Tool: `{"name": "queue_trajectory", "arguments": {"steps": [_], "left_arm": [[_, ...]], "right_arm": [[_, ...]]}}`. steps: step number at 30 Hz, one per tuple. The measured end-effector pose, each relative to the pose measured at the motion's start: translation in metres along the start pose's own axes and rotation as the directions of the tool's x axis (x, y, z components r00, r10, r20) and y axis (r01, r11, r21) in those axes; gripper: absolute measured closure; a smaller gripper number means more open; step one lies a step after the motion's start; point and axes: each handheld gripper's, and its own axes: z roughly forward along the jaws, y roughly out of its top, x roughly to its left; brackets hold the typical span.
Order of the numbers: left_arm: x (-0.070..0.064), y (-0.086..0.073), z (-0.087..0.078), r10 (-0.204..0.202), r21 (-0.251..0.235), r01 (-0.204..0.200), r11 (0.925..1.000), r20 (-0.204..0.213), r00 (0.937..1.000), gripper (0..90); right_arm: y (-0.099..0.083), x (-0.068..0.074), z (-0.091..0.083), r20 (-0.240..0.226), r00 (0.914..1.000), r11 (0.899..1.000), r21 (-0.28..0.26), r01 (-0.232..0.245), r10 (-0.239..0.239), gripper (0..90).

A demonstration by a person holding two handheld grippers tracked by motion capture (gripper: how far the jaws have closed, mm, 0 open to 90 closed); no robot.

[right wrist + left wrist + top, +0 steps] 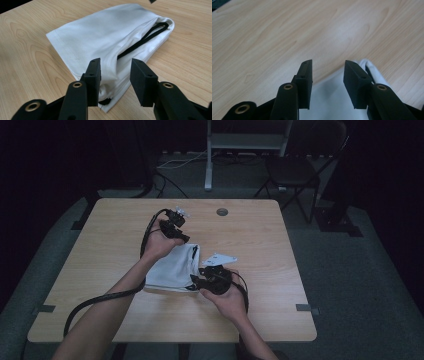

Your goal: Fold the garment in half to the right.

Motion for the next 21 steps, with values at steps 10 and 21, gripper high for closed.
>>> {"name": "queue_trajectory", "arguments": {"steps": [10,21], "left_arm": [[-0.021,-0.002,0.022,0.033,0.020,-0.034,0.9992,0.022,0.9992,57.8],[-0.032,-0.001,0.025,0.055,0.005,-0.055,0.9985,0.011,0.9984,54.5]], "right_arm": [[-0.009,-0.002,0.003,0.004,0.9998,0.998,0.052,0.018,-0.018,59.4],[-0.015,-0.002,0.007,0.004,0.9996,0.996,0.087,0.028,-0.028,59.2]]}}
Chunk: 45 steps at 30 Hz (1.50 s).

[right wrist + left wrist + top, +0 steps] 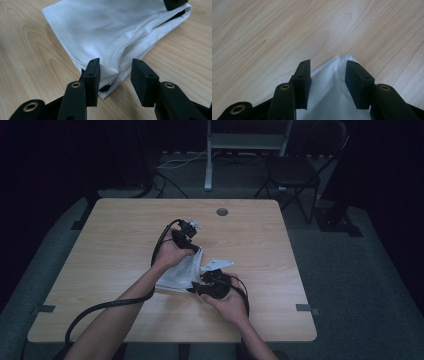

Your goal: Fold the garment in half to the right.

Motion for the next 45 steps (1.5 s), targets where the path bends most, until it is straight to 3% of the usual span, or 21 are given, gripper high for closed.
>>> {"name": "queue_trajectory", "arguments": {"steps": [6,11,15,24,34,41,42,45], "left_arm": [[0.002,0.001,-0.005,-0.007,-0.027,0.008,0.9996,0.008,0.9999,53.2],[0.018,-0.003,-0.020,-0.026,-0.039,0.026,0.9989,-0.015,0.9996,52.2],[0.030,-0.010,-0.029,-0.045,-0.036,0.044,0.9984,-0.037,0.9983,51.4],[0.044,-0.032,-0.013,-0.085,0.006,0.085,0.9963,-0.054,0.9950,50.8],[0.047,-0.033,-0.008,-0.092,0.005,0.093,0.9956,-0.071,0.9932,49.7],[0.058,-0.042,-0.040,-0.097,-0.036,0.094,0.9949,-0.070,0.9928,45.3],[0.060,-0.050,-0.052,-0.081,-0.039,0.079,0.9961,-0.070,0.9942,45.2],[0.060,-0.066,-0.065,-0.075,-0.044,0.072,0.9964,-0.071,0.9947,45.2]], "right_arm": [[-0.003,0.000,-0.001,-0.003,1.0000,1.000,0.017,-0.009,0.009,58.7],[0.008,-0.002,-0.012,0.000,0.9999,0.999,-0.041,-0.015,0.015,58.1],[0.017,0.001,-0.013,0.004,0.9998,0.998,-0.055,-0.019,0.019,55.4],[0.008,0.004,0.006,0.014,0.9998,1.000,0.020,-0.013,0.013,55.6],[0.004,0.003,0.010,0.011,0.9997,0.999,0.037,-0.021,0.020,55.5],[0.008,-0.001,0.004,0.005,0.9989,0.999,-0.001,-0.047,0.047,55.1],[0.009,-0.002,0.002,0.009,0.9987,0.999,-0.007,-0.050,0.050,55.0],[0.009,-0.002,0.004,0.013,0.9987,0.999,0.004,-0.049,0.049,55.1]]}}
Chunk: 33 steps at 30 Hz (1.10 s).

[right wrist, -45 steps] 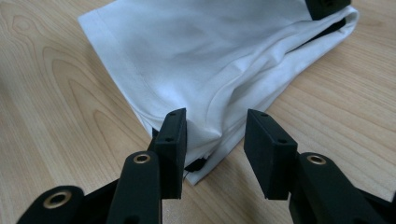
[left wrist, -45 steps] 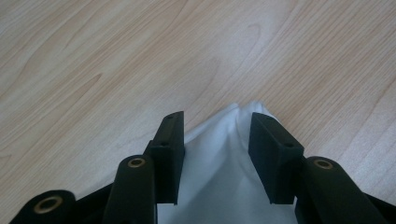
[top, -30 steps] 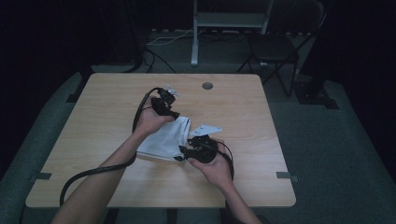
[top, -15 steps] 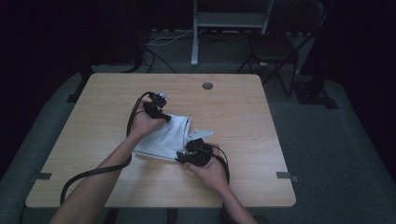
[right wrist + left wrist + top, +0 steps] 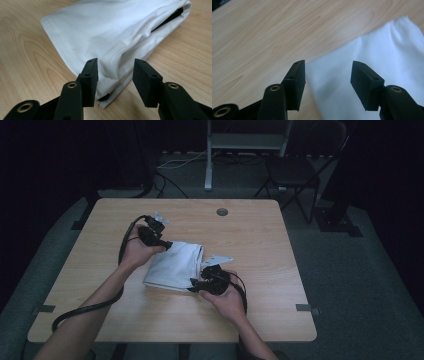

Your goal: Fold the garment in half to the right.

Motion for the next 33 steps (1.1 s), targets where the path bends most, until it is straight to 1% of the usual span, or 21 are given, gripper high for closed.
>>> {"name": "queue_trajectory", "arguments": {"steps": [1,2,3,4,5,6,7,8,10,11,12,13,15,17,18,20,22,24,25,27,33], "left_arm": [[0.000,0.000,0.000,0.000,0.000,0.000,1.0000,0.000,1.0000,45.2],[-0.001,-0.012,-0.005,0.002,-0.006,-0.002,1.0000,0.009,1.0000,45.2],[-0.002,-0.018,-0.007,0.003,-0.009,-0.003,1.0000,0.016,0.9999,45.2],[-0.003,-0.024,-0.009,-0.003,-0.009,0.004,1.0000,0.021,0.9998,45.2],[-0.005,-0.029,-0.010,0.008,-0.007,-0.008,0.9999,0.019,0.9998,45.2],[-0.007,-0.034,-0.011,0.011,-0.010,-0.010,0.9999,0.025,0.9996,45.2],[-0.007,-0.034,-0.011,0.011,-0.010,-0.010,0.9999,0.025,0.9996,45.2],[-0.012,-0.045,-0.014,0.013,-0.015,-0.013,0.9998,0.037,0.9992,45.2],[-0.017,-0.056,-0.017,0.021,-0.016,-0.020,0.9997,0.046,0.9987,45.2],[-0.017,-0.056,-0.017,0.021,-0.016,-0.020,0.9997,0.046,0.9987,45.2],[-0.019,-0.061,-0.018,0.022,-0.014,-0.022,0.9997,0.052,0.9984,45.2],[-0.024,-0.070,-0.021,0.034,-0.014,-0.033,0.9994,0.050,0.9982,45.2],[-0.028,-0.078,-0.023,0.036,-0.017,-0.035,0.9992,0.057,0.9977,45.2],[-0.031,-0.084,-0.024,0.045,-0.010,-0.044,0.9990,0.056,0.9974,45.2],[-0.032,-0.087,-0.023,0.042,-0.010,-0.041,0.9991,0.057,0.9975,45.2],[-0.032,-0.090,-0.020,0.036,-0.007,-0.036,0.9993,0.057,0.9977,45.2],[-0.033,-0.091,-0.018,0.040,-0.004,-0.039,0.9992,0.057,0.9976,45.3],[-0.034,-0.091,-0.017,0.038,-0.005,-0.038,0.9993,0.058,0.9975,45.4],[-0.036,-0.090,-0.016,0.044,-0.006,-0.043,0.9990,0.060,0.9972,45.4],[-0.038,-0.089,-0.015,0.035,-0.008,-0.035,0.9994,0.058,0.9977,45.3],[-0.042,-0.087,-0.013,0.037,-0.017,-0.036,0.9992,0.051,0.9980,45.4]], "right_arm": [[0.000,0.000,0.000,0.000,1.0000,1.000,0.000,0.000,0.000,55.1],[0.000,0.001,0.001,0.002,1.0000,1.000,0.007,0.003,-0.003,55.1],[0.000,0.001,0.002,0.004,1.0000,1.000,0.006,0.009,-0.009,55.1],[0.000,0.001,0.002,0.007,0.9999,1.000,0.008,0.012,-0.012,55.1],[0.000,0.001,0.003,0.007,0.9999,1.000,0.010,0.010,-0.010,55.1],[-0.001,0.002,0.004,0.008,0.9999,1.000,0.014,0.008,-0.009,55.2],[-0.001,0.002,0.004,0.008,0.9999,1.000,0.014,0.008,-0.009,55.2],[-0.001,0.002,0.005,0.013,0.9998,1.000,0.018,0.012,-0.012,55.2],[-0.002,0.002,0.006,0.016,0.9998,1.000,0.019,0.014,-0.014,55.3],[-0.002,0.002,0.006,0.016,0.9998,1.000,0.019,0.014,-0.014,55.3],[-0.002,0.002,0.007,0.019,0.9997,1.000,0.020,0.016,-0.017,55.3],[-0.002,0.001,0.008,0.022,0.9996,1.000,0.024,0.015,-0.015,55.3],[-0.001,0.000,0.008,0.030,0.9994,1.000,0.023,0.016,-0.016,55.4],[-0.001,0.000,0.008,0.034,0.9993,1.000,0.024,0.013,-0.014,55.4],[-0.001,-0.001,0.008,0.038,0.9992,1.000,0.024,0.014,-0.015,55.5],[-0.001,-0.001,0.009,0.041,0.9991,0.999,0.030,0.012,-0.013,55.5],[0.000,-0.003,0.011,0.049,0.9987,0.999,0.032,0.014,-0.015,55.5],[0.000,-0.004,0.011,0.055,0.9984,0.999,0.032,0.015,-0.017,55.6],[0.001,-0.006,0.012,0.070,0.9975,0.999,0.038,0.011,-0.014,55.6],[0.001,-0.009,0.013,0.074,0.9972,0.999,0.038,0.005,-0.008,55.6],[0.004,-0.015,0.017,0.102,0.9947,0.999,0.045,0.007,-0.012,56.0]]}}
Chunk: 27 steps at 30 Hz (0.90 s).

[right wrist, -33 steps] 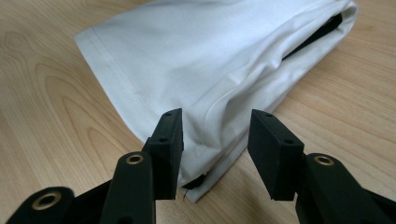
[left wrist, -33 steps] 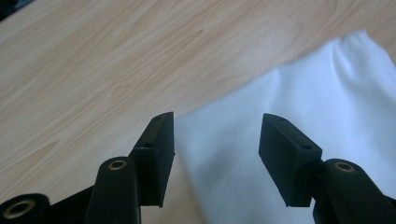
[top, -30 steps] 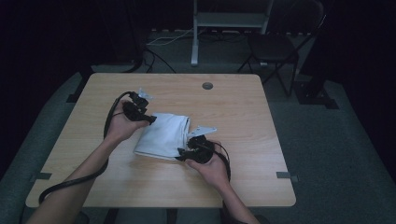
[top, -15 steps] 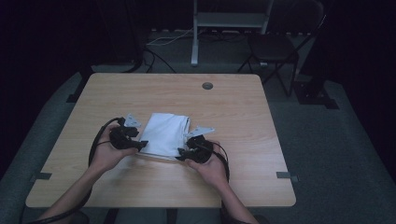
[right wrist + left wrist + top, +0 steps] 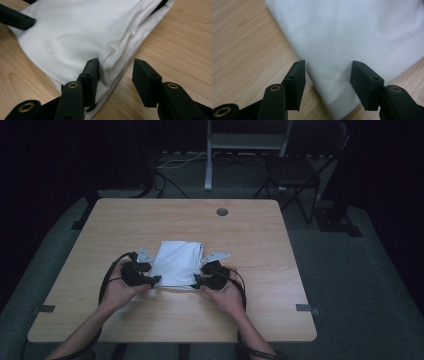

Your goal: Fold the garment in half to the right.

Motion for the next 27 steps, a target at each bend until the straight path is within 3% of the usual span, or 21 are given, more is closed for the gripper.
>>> {"name": "queue_trajectory", "arguments": {"steps": [7,13,24,27], "left_arm": [[0.003,0.009,0.008,-0.007,0.001,0.007,1.0000,-0.017,0.9998,45.4],[0.013,0.017,0.016,-0.019,0.004,0.019,0.9998,-0.017,0.9997,45.4],[0.028,0.033,0.030,-0.037,0.008,0.037,0.9993,-0.056,0.9978,45.2],[0.031,0.034,0.031,-0.047,-0.006,0.047,0.9989,-0.045,0.9979,43.6]], "right_arm": [[0.007,-0.009,0.009,0.029,0.9996,1.000,0.001,-0.005,0.005,55.9],[0.015,-0.022,0.019,0.036,0.9977,0.998,-0.007,-0.058,0.058,55.8],[0.031,-0.032,0.035,0.082,0.9940,0.997,-0.012,-0.072,0.073,54.2],[0.035,-0.034,0.037,0.089,0.9931,0.997,-0.013,-0.075,0.076,52.7]]}}
